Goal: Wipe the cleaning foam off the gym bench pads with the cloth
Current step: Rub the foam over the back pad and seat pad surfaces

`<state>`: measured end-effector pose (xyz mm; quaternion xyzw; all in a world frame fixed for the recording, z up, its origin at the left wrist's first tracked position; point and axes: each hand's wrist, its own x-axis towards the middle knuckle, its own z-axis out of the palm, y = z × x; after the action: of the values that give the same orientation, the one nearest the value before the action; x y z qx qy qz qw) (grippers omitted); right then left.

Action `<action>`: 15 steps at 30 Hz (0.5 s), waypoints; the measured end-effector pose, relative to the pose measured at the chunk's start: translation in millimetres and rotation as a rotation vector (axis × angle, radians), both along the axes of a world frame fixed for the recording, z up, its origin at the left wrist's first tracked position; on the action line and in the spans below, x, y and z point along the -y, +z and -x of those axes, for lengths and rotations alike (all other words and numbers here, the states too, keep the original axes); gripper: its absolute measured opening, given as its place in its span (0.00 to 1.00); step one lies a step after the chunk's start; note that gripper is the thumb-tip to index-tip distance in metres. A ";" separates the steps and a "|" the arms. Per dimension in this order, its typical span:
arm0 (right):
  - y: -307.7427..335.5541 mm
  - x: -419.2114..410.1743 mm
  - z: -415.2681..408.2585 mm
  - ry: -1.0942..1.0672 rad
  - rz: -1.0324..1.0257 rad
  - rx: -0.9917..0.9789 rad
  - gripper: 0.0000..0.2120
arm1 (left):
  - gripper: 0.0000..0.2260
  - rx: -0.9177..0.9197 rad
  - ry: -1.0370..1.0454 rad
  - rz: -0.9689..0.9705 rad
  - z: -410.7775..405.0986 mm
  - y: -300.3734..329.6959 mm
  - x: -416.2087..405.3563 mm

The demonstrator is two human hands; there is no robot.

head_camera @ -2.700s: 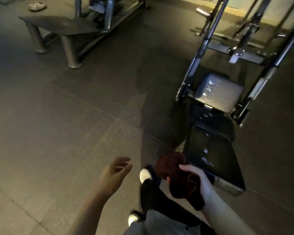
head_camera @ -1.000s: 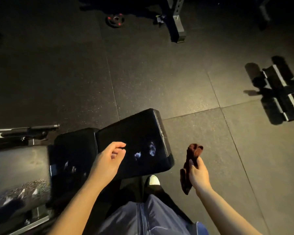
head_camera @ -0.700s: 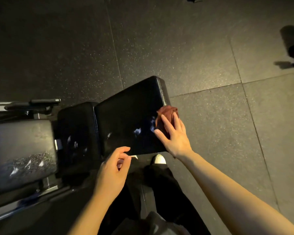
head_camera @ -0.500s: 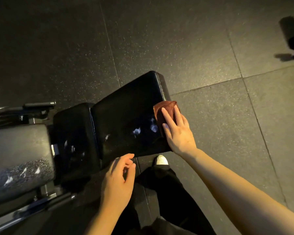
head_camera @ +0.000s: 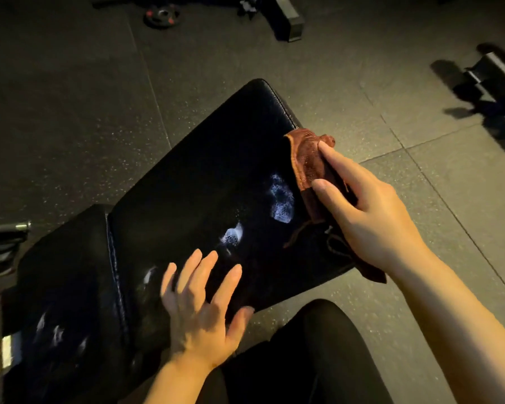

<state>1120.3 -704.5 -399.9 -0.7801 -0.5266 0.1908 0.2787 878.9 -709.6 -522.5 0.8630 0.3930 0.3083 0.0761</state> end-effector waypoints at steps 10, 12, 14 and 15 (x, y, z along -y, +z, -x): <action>-40.2 49.9 21.3 -0.138 -0.450 0.301 0.19 | 0.34 0.055 0.054 -0.247 -3.5 -28.4 -0.6; -52.6 56.7 28.5 -0.192 -0.538 0.360 0.17 | 0.33 0.107 0.070 -0.282 -3.2 -30.7 -0.5; -55.5 58.7 35.9 -0.239 -0.574 0.357 0.17 | 0.31 0.132 0.044 -0.306 -2.2 -31.7 -2.4; -51.6 58.7 38.7 -0.245 -0.551 0.352 0.17 | 0.31 0.124 0.024 -0.305 -1.4 -32.1 -2.3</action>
<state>1081.6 -763.2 -451.5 -0.7539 -0.5006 -0.1309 0.4048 880.3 -707.2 -554.6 0.8392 0.3463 0.4177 -0.0354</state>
